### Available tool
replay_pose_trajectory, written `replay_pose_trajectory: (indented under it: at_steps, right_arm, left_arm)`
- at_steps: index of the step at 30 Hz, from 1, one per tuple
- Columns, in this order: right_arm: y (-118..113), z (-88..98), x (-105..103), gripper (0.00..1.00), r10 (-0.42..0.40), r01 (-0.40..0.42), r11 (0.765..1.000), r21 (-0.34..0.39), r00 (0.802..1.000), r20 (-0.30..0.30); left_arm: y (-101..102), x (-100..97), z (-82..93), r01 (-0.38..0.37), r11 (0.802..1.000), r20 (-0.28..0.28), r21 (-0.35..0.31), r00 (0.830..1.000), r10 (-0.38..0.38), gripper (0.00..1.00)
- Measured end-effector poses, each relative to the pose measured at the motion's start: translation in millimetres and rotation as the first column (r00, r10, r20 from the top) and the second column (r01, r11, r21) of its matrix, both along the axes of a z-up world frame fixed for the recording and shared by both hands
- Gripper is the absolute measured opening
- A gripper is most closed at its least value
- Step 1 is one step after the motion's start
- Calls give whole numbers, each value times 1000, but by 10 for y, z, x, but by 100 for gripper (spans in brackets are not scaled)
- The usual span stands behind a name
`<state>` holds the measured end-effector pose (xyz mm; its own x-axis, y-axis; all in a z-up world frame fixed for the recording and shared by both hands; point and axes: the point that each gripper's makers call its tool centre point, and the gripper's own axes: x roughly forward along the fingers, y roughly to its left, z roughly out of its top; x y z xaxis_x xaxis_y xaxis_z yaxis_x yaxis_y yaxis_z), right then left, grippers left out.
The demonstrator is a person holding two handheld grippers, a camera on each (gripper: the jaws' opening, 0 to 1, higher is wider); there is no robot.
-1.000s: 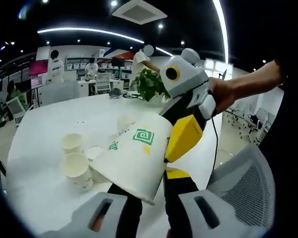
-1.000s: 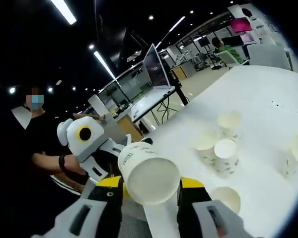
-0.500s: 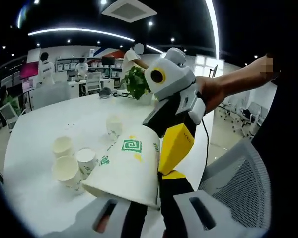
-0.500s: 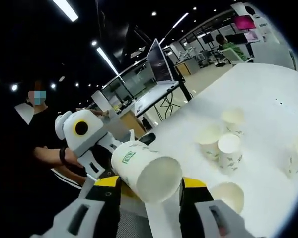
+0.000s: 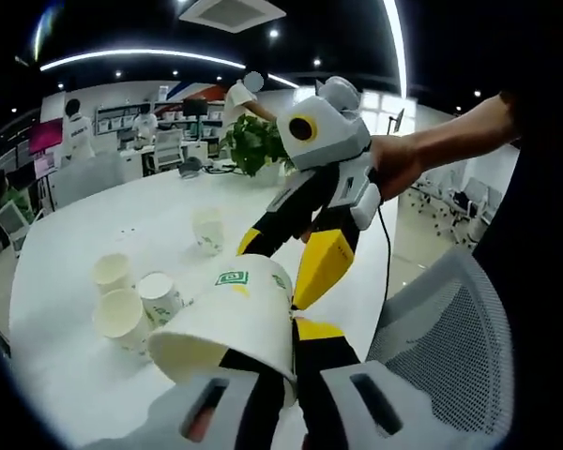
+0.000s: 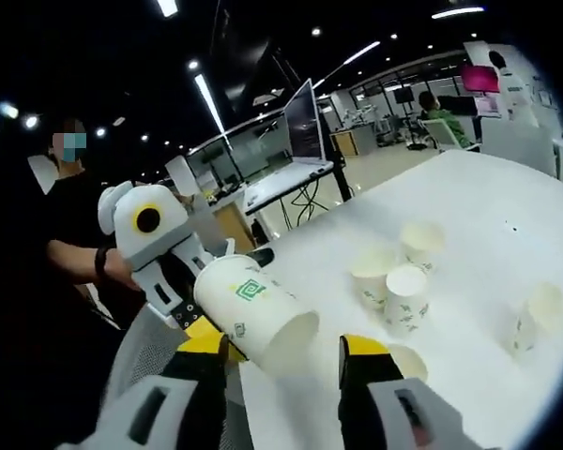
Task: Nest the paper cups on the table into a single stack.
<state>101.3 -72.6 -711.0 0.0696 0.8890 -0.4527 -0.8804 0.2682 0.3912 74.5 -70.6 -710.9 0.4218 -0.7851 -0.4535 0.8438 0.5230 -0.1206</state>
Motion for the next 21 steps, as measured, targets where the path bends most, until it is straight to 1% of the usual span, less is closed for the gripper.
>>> replay_pose_trajectory:
  at_steps: [1,5,7,8,10,11,13,15,18,19,20,21]
  right_arm:
    - [-16,21,18,47,-17,17,1000,1,999,27]
    - [-101,30,53,47,-58,58,998,-8,997,60]
    - [-178,15,102,48,-92,95,995,-26,992,86]
    - [-200,8,105,49,-97,101,994,-35,990,98]
    - [-283,-23,146,52,-106,121,989,-81,980,166]
    - [-309,-36,153,54,-108,127,987,-96,977,185]
    - [-344,-56,144,59,-113,137,984,-111,974,196]
    - [-406,-88,174,62,-127,156,980,-124,969,213]
    - [-464,-112,194,67,-144,176,975,-135,964,222]
    - [-487,-121,199,69,-152,186,973,-138,962,227]
    - [-509,-128,199,69,-159,195,971,-141,960,231]
    - [-516,-129,198,69,-161,197,970,-142,959,232]
  left_arm:
    - [7,7,-5,1,1000,-4,8,1000,-1,0]
    - [17,18,-30,13,1000,-12,25,1000,-12,0]
    - [18,25,-58,25,999,-14,42,1000,-25,0]
    - [17,28,-61,28,999,-13,45,1000,-27,0]
    - [16,58,-79,32,998,-18,50,999,-31,0]
    - [15,72,-77,32,998,-19,48,999,-31,0]
    - [6,94,-58,32,998,-18,48,999,-31,0]
    - [-2,123,-61,37,998,-17,56,999,-36,0]
    - [-6,159,-84,53,995,-15,86,999,-52,0]
    - [-12,173,-88,57,994,-24,90,998,-55,0]
    - [-26,176,-85,63,995,-46,83,997,-60,0]
    - [-29,186,-79,64,995,-44,83,997,-60,0]
